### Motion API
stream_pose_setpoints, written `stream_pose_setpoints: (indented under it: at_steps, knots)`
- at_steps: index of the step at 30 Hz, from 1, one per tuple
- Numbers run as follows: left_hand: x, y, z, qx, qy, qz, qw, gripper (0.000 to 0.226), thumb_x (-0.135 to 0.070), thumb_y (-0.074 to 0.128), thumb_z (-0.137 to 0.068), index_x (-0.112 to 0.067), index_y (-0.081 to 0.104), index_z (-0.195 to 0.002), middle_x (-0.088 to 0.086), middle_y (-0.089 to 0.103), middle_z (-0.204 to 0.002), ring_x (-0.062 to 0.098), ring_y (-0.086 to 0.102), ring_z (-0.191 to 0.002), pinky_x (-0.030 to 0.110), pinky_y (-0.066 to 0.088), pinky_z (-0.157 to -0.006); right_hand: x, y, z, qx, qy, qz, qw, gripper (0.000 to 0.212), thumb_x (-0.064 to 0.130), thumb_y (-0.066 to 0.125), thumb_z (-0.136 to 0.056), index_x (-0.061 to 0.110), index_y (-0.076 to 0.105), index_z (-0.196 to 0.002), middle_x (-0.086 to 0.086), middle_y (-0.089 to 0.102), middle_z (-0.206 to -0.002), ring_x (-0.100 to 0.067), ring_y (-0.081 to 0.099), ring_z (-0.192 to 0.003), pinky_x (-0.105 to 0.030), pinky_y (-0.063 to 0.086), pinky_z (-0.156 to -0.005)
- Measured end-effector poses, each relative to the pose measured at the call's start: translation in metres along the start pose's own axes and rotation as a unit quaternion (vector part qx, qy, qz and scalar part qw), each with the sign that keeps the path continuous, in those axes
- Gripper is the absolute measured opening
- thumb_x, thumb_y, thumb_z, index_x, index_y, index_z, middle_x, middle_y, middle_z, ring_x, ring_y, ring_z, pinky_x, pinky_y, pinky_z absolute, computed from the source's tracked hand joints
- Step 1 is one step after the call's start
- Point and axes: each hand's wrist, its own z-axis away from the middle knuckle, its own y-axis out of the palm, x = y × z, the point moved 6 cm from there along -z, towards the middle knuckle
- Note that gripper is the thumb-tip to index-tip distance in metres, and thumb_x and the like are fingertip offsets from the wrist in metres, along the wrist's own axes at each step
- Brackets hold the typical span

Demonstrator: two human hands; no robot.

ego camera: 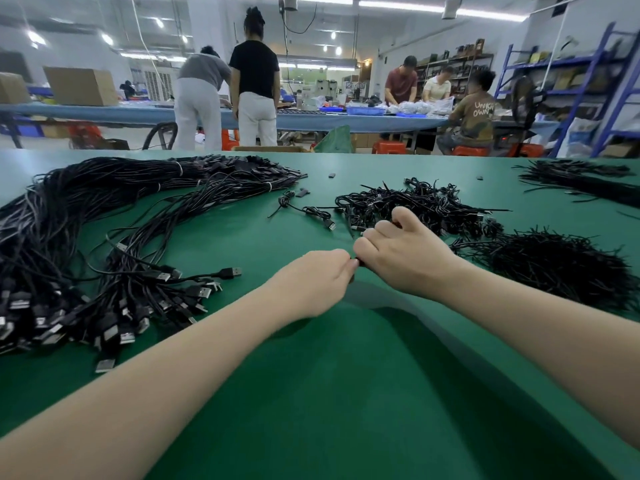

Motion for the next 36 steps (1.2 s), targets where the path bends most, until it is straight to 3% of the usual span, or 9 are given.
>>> stream_pose_setpoints:
  at_steps: [3, 6, 10, 12, 17, 21, 26, 31, 36]
  knots:
    - [0.0, 0.005, 0.007, -0.057, -0.006, 0.071, 0.996, 0.034, -0.033, 0.032, -0.103, -0.006, 0.047, -0.09, 0.008, 0.056, -0.077, 0.034, 0.053, -0.077, 0.043, 0.045, -0.071, -0.018, 0.003, 0.005, 0.051, 0.023, 0.004, 0.998, 0.022, 0.015, 0.038, -0.088, 0.019, 0.053, -0.103, 0.002, 0.057, -0.084, -0.022, 0.057, -0.082, -0.038, 0.023, -0.088]
    - [0.008, 0.006, 0.011, -0.097, -0.019, 0.101, 0.99, 0.033, -0.031, 0.032, -0.103, -0.007, 0.046, -0.087, 0.006, 0.056, -0.074, 0.032, 0.053, -0.072, 0.04, 0.043, -0.067, -0.084, 0.023, 0.027, 0.199, 0.203, -0.092, 0.954, 0.047, 0.045, 0.051, -0.091, 0.025, 0.037, -0.131, 0.0, 0.06, -0.113, -0.022, 0.058, -0.103, -0.042, 0.025, -0.096]
    - [0.015, 0.005, 0.006, -0.088, -0.04, 0.154, 0.983, 0.031, -0.031, 0.032, -0.103, -0.014, 0.048, -0.082, 0.0, 0.057, -0.073, 0.026, 0.054, -0.068, 0.04, 0.046, -0.071, -0.147, 0.05, 0.1, 0.426, 0.329, -0.061, 0.841, 0.037, 0.056, 0.053, -0.089, 0.019, 0.059, -0.089, 0.002, 0.063, -0.087, -0.019, 0.061, -0.079, -0.035, 0.043, -0.08]
    - [0.017, 0.006, 0.005, -0.088, -0.052, 0.182, 0.978, 0.031, -0.032, 0.032, -0.103, -0.02, 0.045, -0.077, -0.002, 0.056, -0.073, 0.021, 0.053, -0.063, 0.041, 0.049, -0.073, -0.152, 0.061, 0.136, 0.476, 0.344, -0.073, 0.806, 0.039, 0.058, 0.056, -0.086, 0.02, 0.062, -0.078, 0.004, 0.059, -0.077, -0.017, 0.058, -0.068, -0.029, 0.042, -0.063]
    - [0.023, 0.006, 0.003, -0.088, -0.066, 0.214, 0.971, 0.031, -0.034, 0.032, -0.103, -0.024, 0.044, -0.076, -0.003, 0.051, -0.069, 0.019, 0.049, -0.063, 0.038, 0.046, -0.067, -0.154, 0.06, 0.164, 0.396, 0.371, -0.072, 0.837, 0.027, 0.052, 0.057, -0.09, 0.031, 0.074, -0.088, 0.007, 0.066, -0.073, -0.017, 0.063, -0.067, -0.021, 0.042, -0.049]
    - [0.025, 0.009, 0.001, -0.079, -0.083, 0.282, 0.953, 0.032, -0.032, 0.033, -0.103, -0.02, 0.046, -0.077, -0.004, 0.048, -0.069, 0.018, 0.043, -0.065, 0.034, 0.04, -0.066, -0.155, 0.066, 0.162, 0.422, 0.363, -0.073, 0.828, 0.025, 0.055, 0.059, -0.087, 0.034, 0.073, -0.088, 0.008, 0.065, -0.074, -0.016, 0.063, -0.07, -0.022, 0.039, -0.051]
    - [0.029, 0.008, -0.001, -0.048, -0.1, 0.376, 0.92, 0.031, -0.027, 0.035, -0.103, -0.015, 0.043, -0.075, -0.005, 0.04, -0.062, 0.012, 0.035, -0.057, 0.024, 0.033, -0.055, -0.154, 0.068, 0.152, 0.415, 0.311, -0.016, 0.855, 0.018, 0.05, 0.061, -0.087, 0.036, 0.072, -0.091, 0.008, 0.068, -0.084, -0.017, 0.065, -0.081, -0.024, 0.039, -0.062]
    - [0.032, 0.005, -0.001, -0.013, -0.098, 0.456, 0.884, 0.031, -0.022, 0.034, -0.104, -0.013, 0.041, -0.075, -0.008, 0.033, -0.056, 0.002, 0.029, -0.043, 0.015, 0.027, -0.043, -0.151, 0.065, 0.147, 0.396, 0.263, 0.032, 0.879, 0.019, 0.042, 0.05, -0.092, 0.039, 0.068, -0.087, 0.014, 0.064, -0.079, -0.011, 0.063, -0.076, -0.022, 0.035, -0.054]
    - [0.037, 0.004, -0.004, 0.009, -0.1, 0.504, 0.858, 0.032, -0.025, 0.033, -0.104, -0.013, 0.04, -0.075, -0.01, 0.032, -0.052, 0.003, 0.026, -0.043, 0.014, 0.025, -0.04, -0.15, 0.068, 0.144, 0.413, 0.264, -0.03, 0.871, 0.017, 0.041, 0.054, -0.093, 0.035, 0.068, -0.1, 0.01, 0.066, -0.091, -0.015, 0.065, -0.081, -0.024, 0.047, -0.054]
